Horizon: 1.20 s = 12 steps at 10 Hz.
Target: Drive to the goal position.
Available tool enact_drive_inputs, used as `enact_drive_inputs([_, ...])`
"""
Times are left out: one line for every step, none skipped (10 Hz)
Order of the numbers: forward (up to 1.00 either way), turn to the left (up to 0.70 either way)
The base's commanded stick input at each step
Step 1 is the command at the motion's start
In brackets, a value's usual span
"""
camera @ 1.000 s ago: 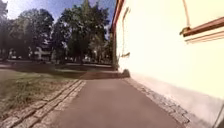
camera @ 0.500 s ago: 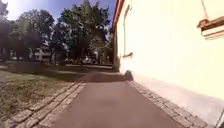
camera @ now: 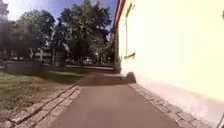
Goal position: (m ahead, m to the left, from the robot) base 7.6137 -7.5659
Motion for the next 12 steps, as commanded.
enact_drive_inputs([0.7, 0.0])
enact_drive_inputs([0.7, 0.0])
enact_drive_inputs([0.7, 0.0])
enact_drive_inputs([0.7, 0.0])
enact_drive_inputs([0.7, 0.0])
enact_drive_inputs([0.7, 0.0])
enact_drive_inputs([0.7, 0.0])
enact_drive_inputs([0.7, 0.0])
enact_drive_inputs([0.7, 0.0])
enact_drive_inputs([0.7, 0.0])
enact_drive_inputs([0.7, 0.0])
enact_drive_inputs([0.7, 0.0])
